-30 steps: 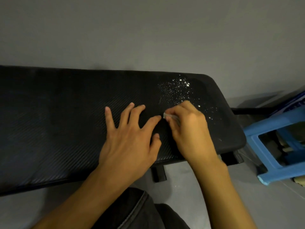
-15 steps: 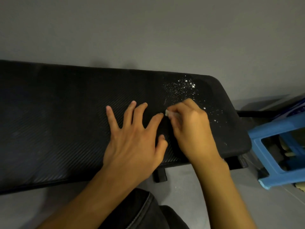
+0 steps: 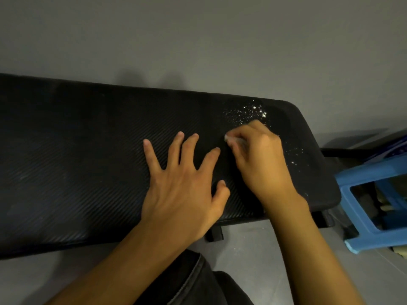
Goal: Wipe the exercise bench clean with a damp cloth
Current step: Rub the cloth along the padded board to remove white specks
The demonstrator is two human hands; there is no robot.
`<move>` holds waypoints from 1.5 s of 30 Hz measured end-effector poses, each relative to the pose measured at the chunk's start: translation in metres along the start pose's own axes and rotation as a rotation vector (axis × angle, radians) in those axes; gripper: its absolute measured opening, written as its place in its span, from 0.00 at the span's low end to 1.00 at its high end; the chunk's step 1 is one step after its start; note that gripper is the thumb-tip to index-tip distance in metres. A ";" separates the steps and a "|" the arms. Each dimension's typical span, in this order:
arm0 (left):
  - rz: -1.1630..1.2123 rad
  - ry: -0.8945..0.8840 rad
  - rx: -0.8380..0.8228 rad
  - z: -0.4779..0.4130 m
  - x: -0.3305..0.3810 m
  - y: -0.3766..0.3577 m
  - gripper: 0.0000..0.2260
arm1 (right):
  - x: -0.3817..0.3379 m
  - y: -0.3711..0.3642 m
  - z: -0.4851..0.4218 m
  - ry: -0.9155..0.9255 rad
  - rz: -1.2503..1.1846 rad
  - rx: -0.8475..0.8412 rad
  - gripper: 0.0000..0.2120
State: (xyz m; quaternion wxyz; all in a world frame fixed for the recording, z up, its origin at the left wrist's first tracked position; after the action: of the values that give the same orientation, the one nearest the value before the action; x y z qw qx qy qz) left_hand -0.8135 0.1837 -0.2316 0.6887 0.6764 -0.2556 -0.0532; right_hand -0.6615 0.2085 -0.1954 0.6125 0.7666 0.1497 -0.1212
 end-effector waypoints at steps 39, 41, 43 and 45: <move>0.009 -0.036 0.003 -0.001 -0.005 0.001 0.28 | 0.021 -0.021 -0.112 -0.110 0.101 -0.017 0.08; 0.009 -0.037 0.008 -0.001 -0.005 0.001 0.28 | 0.022 -0.023 -0.118 -0.108 0.118 -0.024 0.08; 0.015 -0.039 0.012 -0.001 -0.006 0.001 0.27 | 0.021 -0.019 -0.103 -0.085 0.100 -0.038 0.08; 0.019 -0.037 0.019 0.000 -0.007 0.001 0.25 | 0.015 -0.011 -0.073 -0.039 0.064 -0.057 0.08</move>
State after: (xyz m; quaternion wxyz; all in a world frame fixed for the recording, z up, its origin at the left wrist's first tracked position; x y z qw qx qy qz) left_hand -0.8194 0.1868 -0.2324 0.6777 0.6794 -0.2755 -0.0567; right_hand -0.6518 0.2830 -0.1946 0.6405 0.7507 0.1165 -0.1124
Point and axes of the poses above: each hand's wrist, its own z-axis away from the middle knuckle, its own y-axis out of the back of the hand, x = y × z, the point moved 4 cm from there along -z, towards the middle knuckle, and after that the axes turned 4 degrees about -x, right-handed, at the moved point
